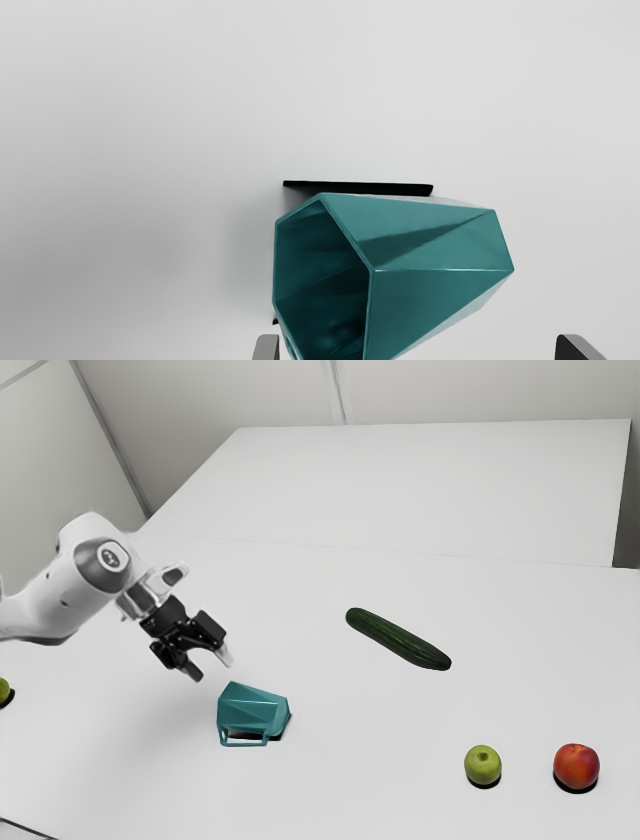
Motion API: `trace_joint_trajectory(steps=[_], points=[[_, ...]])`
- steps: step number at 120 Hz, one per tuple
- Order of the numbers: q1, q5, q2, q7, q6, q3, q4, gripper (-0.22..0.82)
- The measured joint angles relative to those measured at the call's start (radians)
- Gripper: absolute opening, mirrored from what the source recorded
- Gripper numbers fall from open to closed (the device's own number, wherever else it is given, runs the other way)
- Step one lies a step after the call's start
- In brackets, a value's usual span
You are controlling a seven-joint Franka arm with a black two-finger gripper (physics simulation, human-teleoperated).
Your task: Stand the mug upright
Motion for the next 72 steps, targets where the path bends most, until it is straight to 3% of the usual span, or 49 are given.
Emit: trace_joint_trajectory(steps=[33, 72], points=[[0.000, -0.151, 0.054, 0.133, 0.063, 0.000, -0.046, 0.60], [0.000, -0.318, 0.057, 0.300, 0.024, -0.003, -0.096, 0.60]])
